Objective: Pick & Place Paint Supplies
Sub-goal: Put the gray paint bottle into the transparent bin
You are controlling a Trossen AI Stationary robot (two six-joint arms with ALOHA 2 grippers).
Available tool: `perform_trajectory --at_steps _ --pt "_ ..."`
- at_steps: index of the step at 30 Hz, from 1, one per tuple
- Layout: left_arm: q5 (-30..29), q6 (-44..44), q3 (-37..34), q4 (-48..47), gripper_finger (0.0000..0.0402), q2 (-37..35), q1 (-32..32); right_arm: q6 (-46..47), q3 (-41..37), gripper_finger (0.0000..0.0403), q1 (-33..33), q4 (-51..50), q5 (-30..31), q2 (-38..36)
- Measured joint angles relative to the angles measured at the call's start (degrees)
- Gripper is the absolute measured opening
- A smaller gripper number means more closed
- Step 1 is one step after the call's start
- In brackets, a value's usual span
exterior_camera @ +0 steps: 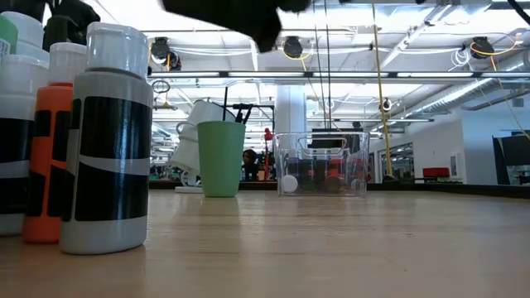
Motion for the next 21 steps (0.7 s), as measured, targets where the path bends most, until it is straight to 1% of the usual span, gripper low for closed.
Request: perform_trajectory --at_steps 2,3,7,11,12,14,17,21 --pt "0.00 -0.14 0.00 -1.61 0.0010 -0.01 0.00 1.30 3.38 0.0229 0.66 -0.51 -3.05 2.67" --pt "-0.01 -0.20 0.00 -2.49 0.0015 0.00 0.00 1.62 4.82 0.0239 1.05 -1.40 -3.51 3.54" --pt "0.01 -2.18 -0.02 -5.79 0.0025 0.02 0.00 0.91 7.68 0.0261 2.06 -4.83 -2.51 4.47" --pt "0.10 -3.84 -0.02 -5.73 0.0026 0.00 -0.02 3.67 7.83 0.0267 3.12 -6.04 -1.18 4.22" --pt "0.15 -3.83 -0.02 -5.74 0.0026 0.00 -0.02 3.99 7.83 0.0267 3.64 -6.89 0.00 4.24" --pt "0.16 -3.08 -0.02 -5.69 0.0026 0.00 -0.02 4.10 7.83 0.0266 4.42 -8.55 4.79 4.77" --pt "-0.14 -1.62 -0.02 -5.61 0.0026 0.00 -0.02 4.32 7.79 0.0267 4.93 -7.70 11.41 7.15" --pt "-0.47 -0.97 -0.02 -5.40 0.0026 0.00 -0.01 5.95 7.71 0.0269 5.29 -5.11 11.85 8.60"
